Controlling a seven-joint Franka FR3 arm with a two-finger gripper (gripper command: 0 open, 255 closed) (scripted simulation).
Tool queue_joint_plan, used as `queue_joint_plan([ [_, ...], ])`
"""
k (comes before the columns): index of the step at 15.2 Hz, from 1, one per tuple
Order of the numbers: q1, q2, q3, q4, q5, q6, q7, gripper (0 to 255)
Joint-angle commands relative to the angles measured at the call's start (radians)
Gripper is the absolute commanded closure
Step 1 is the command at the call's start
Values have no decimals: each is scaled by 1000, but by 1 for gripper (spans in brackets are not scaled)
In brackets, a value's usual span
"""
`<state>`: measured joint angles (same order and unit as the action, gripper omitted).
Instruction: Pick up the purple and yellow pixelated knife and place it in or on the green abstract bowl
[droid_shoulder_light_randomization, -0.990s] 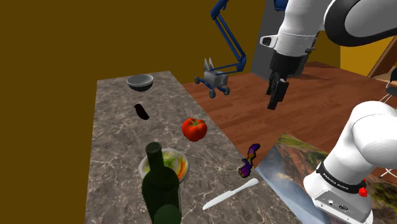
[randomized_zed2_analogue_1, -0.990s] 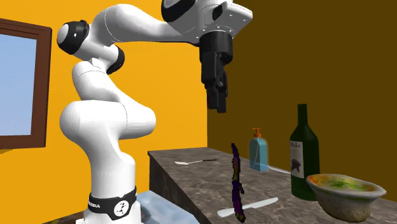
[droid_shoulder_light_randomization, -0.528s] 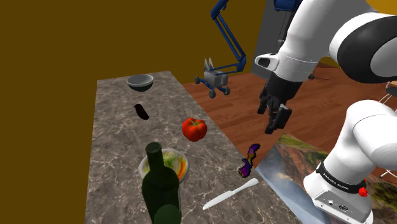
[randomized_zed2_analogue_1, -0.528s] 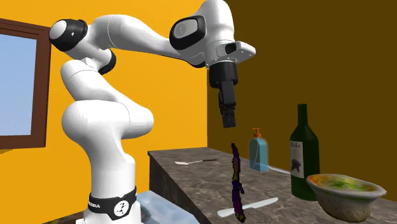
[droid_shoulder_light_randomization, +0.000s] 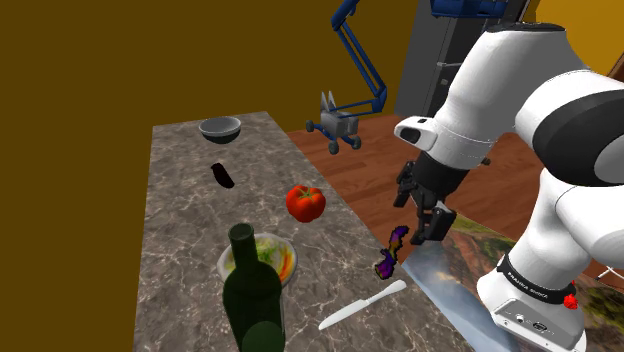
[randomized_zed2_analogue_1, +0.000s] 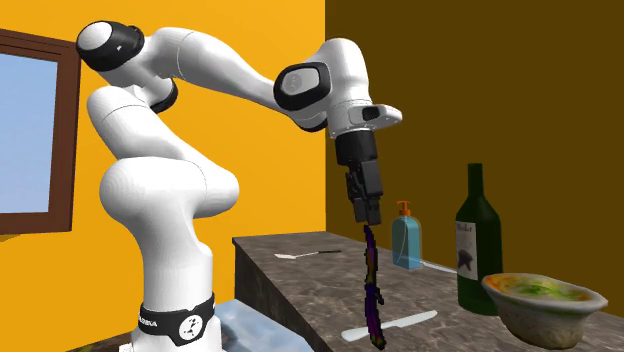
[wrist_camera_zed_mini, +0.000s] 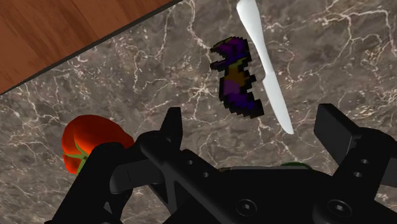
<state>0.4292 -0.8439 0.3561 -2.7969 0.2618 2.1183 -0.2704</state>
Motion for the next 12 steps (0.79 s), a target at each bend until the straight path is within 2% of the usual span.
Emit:
queue_joint_plan([
  [1, 0, 17, 6, -17, 5, 35, -3, 0],
  [3, 0, 31, 12, -31, 9, 63, -4, 0],
  [10, 0, 31, 12, -30, 9, 62, -4, 0],
  [11, 0, 31, 12, -30, 9, 62, -4, 255],
  [12, 0, 31, 12, -30, 9, 62, -4, 255],
])
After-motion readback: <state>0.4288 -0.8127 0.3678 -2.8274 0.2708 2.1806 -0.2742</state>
